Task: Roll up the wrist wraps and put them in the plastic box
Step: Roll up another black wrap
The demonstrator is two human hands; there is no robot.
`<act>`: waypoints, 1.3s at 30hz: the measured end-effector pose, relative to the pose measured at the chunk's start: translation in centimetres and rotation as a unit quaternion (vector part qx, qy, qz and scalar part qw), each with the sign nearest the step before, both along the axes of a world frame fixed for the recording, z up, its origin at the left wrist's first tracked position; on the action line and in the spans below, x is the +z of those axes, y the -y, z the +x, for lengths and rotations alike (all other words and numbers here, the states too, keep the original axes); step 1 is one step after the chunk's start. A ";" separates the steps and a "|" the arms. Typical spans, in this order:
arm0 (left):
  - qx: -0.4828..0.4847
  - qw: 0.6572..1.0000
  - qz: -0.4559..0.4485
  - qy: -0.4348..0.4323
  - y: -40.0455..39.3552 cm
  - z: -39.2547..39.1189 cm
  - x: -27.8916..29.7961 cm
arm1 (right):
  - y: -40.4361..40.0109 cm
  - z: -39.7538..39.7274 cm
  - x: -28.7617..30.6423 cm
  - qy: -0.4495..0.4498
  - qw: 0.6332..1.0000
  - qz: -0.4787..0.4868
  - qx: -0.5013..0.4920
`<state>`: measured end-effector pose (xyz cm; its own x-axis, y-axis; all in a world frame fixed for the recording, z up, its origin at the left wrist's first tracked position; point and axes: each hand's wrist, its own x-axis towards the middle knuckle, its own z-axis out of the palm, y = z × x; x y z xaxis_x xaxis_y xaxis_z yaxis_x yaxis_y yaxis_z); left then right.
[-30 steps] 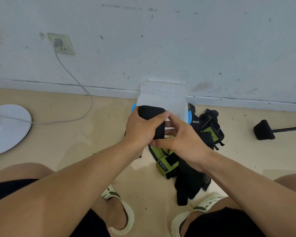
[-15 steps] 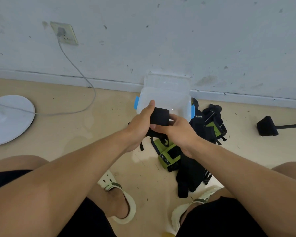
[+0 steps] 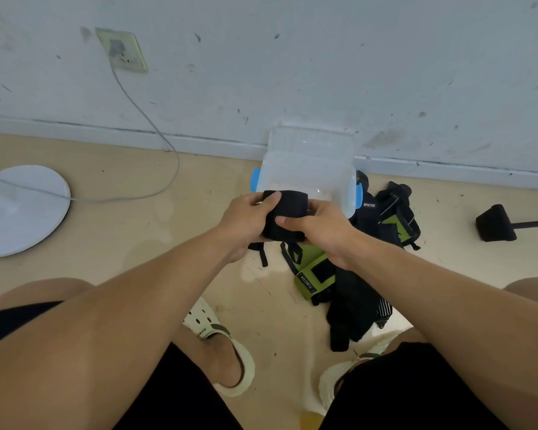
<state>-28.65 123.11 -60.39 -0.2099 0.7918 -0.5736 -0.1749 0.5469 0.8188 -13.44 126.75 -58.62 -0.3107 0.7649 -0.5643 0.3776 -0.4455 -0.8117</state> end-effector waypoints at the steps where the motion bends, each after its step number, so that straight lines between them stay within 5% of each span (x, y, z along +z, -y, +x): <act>1: 0.014 1.000 0.000 -0.010 0.0 0.1 0.0 | -0.2 -0.2 0.1 0.008 1.000 0.000 0.003; 11: 0.024 0.995 -0.001 0.095 1.0 -0.1 1.3 | -1.4 0.6 2.7 -0.071 0.987 -0.147 -0.004; 21: -0.016 0.997 0.072 -0.019 3.2 1.4 2.0 | 0.9 2.7 2.9 -0.115 0.981 -0.153 -0.031; 29: -0.017 0.993 0.021 -0.111 4.7 3.5 3.0 | 4.7 1.6 3.0 0.043 0.996 0.080 0.018; 34: -0.040 0.993 -0.018 -0.107 5.4 3.6 3.8 | 6.0 2.2 3.8 0.220 0.912 0.320 0.134; 39: -0.024 0.981 0.010 -0.194 5.3 2.4 2.8 | 5.5 3.7 2.4 0.270 0.900 0.312 0.141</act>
<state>-26.24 117.82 -57.61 -0.3716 0.8163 -0.4421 0.1764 0.5297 0.8297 -9.78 121.21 -56.24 -0.3516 0.9191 -0.1781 0.8182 0.2092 -0.5355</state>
